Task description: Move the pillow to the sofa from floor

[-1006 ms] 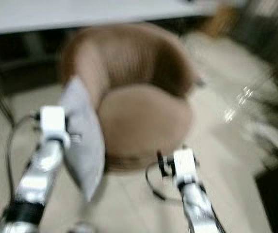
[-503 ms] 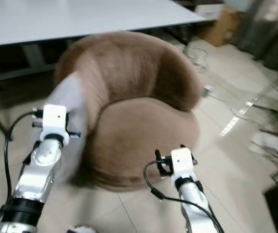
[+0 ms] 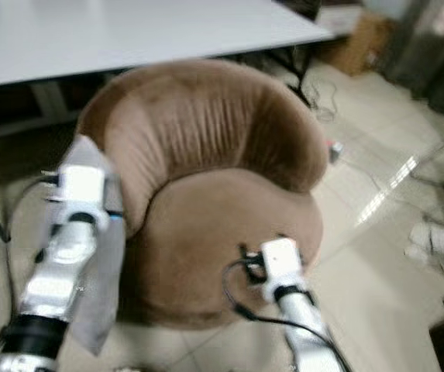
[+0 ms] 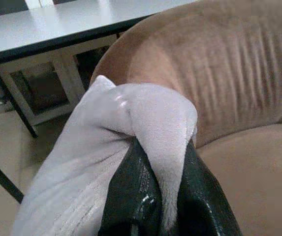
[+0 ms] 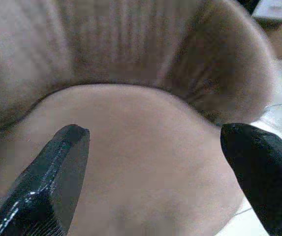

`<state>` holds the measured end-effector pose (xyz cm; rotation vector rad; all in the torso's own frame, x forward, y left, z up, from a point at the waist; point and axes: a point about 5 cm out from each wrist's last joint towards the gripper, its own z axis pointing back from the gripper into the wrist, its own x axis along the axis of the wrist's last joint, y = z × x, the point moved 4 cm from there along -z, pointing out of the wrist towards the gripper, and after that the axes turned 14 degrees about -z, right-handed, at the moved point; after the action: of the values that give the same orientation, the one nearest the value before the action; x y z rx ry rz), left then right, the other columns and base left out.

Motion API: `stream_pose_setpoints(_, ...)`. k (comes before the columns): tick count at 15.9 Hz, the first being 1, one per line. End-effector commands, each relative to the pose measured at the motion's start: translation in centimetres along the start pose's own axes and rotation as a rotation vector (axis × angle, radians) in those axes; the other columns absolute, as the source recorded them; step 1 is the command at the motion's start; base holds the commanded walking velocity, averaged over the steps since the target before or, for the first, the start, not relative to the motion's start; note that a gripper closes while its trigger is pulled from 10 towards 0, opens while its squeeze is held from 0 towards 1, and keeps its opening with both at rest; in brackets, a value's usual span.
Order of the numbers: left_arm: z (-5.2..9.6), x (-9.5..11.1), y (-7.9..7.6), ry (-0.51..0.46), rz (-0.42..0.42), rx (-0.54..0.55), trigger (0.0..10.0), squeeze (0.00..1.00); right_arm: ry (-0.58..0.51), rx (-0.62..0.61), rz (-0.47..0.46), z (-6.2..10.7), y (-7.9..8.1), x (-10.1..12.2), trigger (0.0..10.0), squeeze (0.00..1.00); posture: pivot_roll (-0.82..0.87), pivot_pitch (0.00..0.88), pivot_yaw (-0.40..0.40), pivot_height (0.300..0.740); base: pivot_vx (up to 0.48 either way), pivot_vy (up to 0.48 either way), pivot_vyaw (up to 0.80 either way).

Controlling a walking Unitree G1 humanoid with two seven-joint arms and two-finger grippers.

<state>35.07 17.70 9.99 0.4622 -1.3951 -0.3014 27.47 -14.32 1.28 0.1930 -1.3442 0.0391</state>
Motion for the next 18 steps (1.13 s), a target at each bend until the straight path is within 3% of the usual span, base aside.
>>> stream_pose_setpoints(1,-0.3,1.2,1.3,-0.055,-0.003,0.037,0.0,0.00,-0.011,0.019,-0.001,-0.2,0.8,0.2,10.0,0.10,0.13,0.028,-0.061,0.740,0.000,0.000,0.00)
stream_pose_setpoints(5,-0.2,1.2,1.4,-0.062,-0.015,0.040,0.0,0.00,-0.007,0.023,0.000,-0.2,0.8,0.0,10.0,0.10,0.14,0.023,-0.062,0.740,0.000,0.000,0.00)
stream_pose_setpoints(11,-0.7,1.9,2.1,-0.077,-0.025,0.052,0.0,0.00,-0.001,0.028,0.002,-0.2,0.8,-0.3,10.0,0.10,0.14,0.021,-0.060,0.740,0.406,-0.153,0.00)
stream_pose_setpoints(14,-1.1,0.4,2.3,0.009,0.039,0.062,0.0,0.00,0.006,0.031,0.001,-0.2,0.9,-0.6,10.0,0.10,0.14,0.023,-0.058,0.740,0.480,0.000,0.00)
stream_pose_setpoints(18,-1.5,0.8,2.8,0.002,0.035,0.074,0.0,0.00,0.007,0.031,0.003,-0.1,0.8,-0.6,10.0,0.10,0.14,0.045,-0.063,0.740,0.480,0.000,0.00)
